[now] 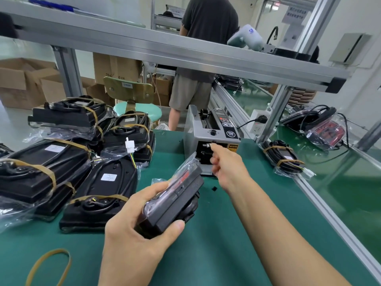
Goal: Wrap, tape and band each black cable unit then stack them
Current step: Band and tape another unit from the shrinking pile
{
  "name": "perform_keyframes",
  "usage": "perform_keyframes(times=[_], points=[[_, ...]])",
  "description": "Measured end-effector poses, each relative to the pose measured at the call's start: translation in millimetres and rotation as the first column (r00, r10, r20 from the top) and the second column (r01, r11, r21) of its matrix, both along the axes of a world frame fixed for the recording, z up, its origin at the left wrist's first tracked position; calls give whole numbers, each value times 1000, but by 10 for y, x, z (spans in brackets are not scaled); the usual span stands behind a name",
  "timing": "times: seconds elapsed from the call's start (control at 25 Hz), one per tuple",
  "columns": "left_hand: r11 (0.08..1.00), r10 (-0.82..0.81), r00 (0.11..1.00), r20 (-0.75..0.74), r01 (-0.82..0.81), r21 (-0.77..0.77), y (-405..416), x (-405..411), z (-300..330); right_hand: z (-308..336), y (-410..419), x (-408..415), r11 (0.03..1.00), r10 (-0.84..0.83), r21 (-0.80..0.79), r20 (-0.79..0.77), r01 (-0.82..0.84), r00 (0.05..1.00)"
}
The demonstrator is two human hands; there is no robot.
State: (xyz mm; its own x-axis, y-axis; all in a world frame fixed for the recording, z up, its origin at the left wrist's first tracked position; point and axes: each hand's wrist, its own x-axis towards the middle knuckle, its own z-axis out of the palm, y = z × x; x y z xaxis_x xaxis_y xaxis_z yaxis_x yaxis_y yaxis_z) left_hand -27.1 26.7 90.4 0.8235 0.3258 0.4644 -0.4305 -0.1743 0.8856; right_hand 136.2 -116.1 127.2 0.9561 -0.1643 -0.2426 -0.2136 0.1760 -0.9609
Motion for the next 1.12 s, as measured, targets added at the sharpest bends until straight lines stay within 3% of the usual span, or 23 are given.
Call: perform_keyframes(times=[0.04, 0.12, 0.2, 0.32, 0.76, 1.12], points=[[1000, 14, 1000, -3, -14, 4, -7, 7, -10, 59, -30, -234, 985, 172, -41, 117, -168, 978], [998, 53, 999, -3, -53, 29, -40, 39, -44, 155, -75, -731, 879, 477, -155, 269, -451, 837], [997, 71, 997, 2, -71, 41, -87, 55, -69, 181, -96, -1044, 811, 584, -182, 304, -556, 753], [995, 93, 996, -3, -93, 43, -137, 39, -86, 109, -119, -1115, 849, 528, -187, 286, -494, 800], [994, 102, 994, -31, -100, 42, -152, -5, -101, 147, -81, -1072, 836, 529, -334, 284, -435, 800], [994, 99, 995, -26, -98, 52, -157, -5, -92, 176, -107, -1067, 832, 549, -261, 267, -489, 792]])
